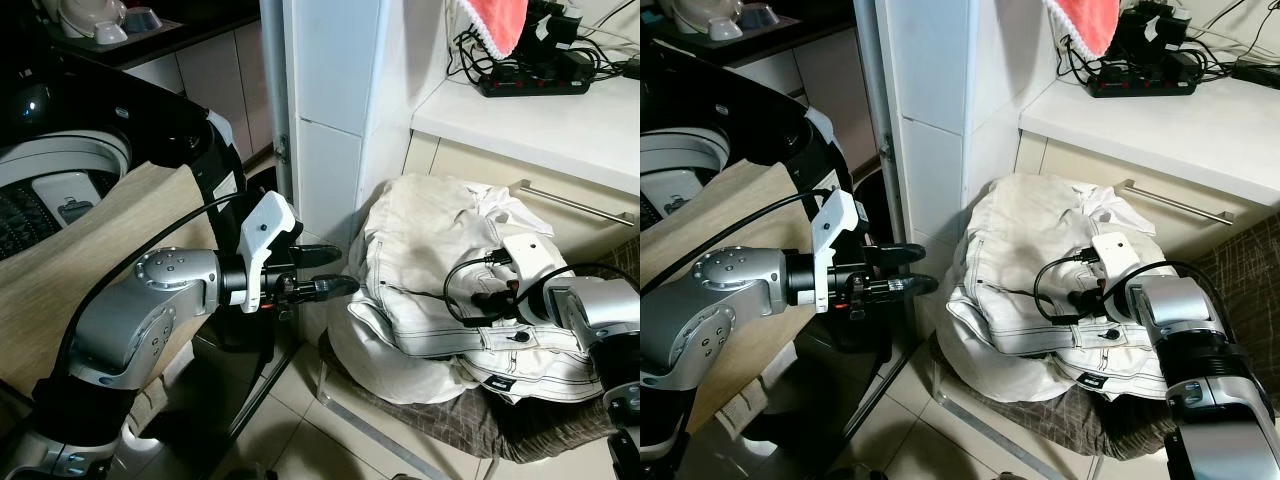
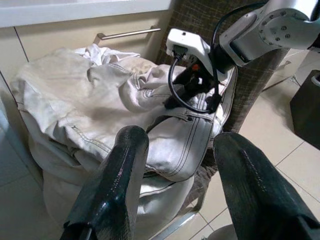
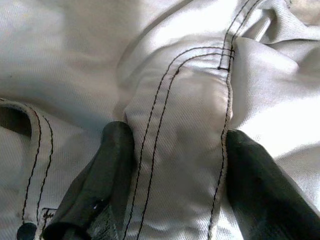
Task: Clothes washing
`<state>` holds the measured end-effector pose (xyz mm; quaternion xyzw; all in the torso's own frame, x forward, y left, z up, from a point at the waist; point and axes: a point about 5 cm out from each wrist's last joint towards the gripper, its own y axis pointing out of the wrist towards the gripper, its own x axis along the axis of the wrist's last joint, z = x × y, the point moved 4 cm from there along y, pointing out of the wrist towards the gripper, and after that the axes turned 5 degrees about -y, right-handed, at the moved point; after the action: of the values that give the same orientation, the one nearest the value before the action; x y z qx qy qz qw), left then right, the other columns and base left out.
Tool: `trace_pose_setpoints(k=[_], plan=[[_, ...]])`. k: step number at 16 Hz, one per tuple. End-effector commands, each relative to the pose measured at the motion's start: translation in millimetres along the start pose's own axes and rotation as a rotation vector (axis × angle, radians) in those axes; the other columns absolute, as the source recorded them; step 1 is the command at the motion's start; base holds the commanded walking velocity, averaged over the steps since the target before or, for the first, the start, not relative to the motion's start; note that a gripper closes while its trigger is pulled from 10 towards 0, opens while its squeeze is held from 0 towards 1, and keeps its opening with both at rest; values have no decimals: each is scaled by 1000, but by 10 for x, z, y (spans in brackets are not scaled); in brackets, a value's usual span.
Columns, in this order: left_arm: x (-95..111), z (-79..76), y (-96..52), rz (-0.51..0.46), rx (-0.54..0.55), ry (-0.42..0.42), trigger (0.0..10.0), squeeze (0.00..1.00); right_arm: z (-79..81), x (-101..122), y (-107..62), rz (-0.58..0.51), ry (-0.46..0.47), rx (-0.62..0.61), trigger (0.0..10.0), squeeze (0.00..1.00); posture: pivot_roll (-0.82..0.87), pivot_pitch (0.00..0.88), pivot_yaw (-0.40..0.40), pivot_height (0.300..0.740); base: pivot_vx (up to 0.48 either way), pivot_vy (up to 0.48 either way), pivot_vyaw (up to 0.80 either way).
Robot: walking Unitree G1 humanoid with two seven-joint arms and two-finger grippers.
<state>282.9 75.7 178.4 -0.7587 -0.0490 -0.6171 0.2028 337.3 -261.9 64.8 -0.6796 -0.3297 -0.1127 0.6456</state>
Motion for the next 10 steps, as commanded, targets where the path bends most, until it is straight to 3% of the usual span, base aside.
trace_pose_setpoints(k=[1,7,10], plan=[[25,-46,4,-2,-17,7,10000,0,-4,-2,-6,-2,28,7,0,0,-109,0,44,740,0,0,0],[20,-41,11,3,-17,6,10000,0,-21,65,-48,-52,66,24,0,0,-114,0,48,740,0,0,0],[25,-37,14,0,-11,6,10000,0,-56,184,-150,-114,94,44,0,0,-112,0,42,740,0,0,0]])
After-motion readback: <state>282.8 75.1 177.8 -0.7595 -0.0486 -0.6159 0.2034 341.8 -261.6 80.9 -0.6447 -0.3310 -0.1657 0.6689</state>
